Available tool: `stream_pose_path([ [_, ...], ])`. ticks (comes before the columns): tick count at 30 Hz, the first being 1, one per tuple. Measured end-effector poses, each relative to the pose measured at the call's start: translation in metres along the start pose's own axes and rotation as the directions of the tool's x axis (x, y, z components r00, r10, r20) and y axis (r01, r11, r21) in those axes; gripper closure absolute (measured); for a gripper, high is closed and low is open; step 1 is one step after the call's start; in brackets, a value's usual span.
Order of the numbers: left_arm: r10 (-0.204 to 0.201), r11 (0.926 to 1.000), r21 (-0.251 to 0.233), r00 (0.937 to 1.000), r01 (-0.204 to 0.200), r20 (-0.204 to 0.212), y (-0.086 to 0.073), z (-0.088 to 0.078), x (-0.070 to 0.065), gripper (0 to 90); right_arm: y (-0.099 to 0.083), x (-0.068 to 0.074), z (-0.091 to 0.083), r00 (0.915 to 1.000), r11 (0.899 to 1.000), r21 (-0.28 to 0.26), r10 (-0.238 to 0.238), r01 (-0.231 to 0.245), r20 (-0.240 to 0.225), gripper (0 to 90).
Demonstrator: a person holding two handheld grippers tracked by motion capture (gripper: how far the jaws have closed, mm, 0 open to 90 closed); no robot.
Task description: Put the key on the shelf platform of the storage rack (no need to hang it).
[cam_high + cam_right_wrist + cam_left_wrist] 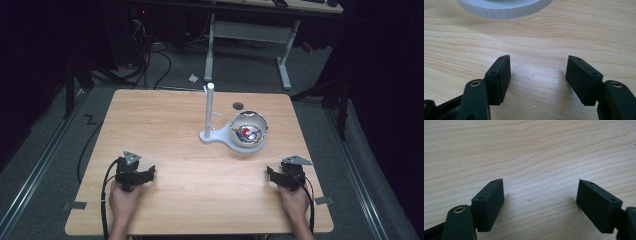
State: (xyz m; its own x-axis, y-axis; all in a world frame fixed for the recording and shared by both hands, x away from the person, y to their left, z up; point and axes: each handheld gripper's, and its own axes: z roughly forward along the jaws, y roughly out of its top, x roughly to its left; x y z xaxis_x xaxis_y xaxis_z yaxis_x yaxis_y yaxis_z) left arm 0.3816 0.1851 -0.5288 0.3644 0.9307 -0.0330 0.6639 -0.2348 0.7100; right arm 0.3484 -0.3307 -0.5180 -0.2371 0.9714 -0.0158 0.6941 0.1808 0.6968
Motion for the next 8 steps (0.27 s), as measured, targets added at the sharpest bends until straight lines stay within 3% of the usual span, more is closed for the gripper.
stream_pose_path([
  [8, -0.001, 1.0000, 0.001, 1.0000, 0.001, 0.002, 0.0000, -0.0001, 0.0002, 22.9, 0.0000, 0.0000, 0.0000, 1.0000, 1.000, 0.000, 0.000, 0.000, -0.002, 36.6],
])
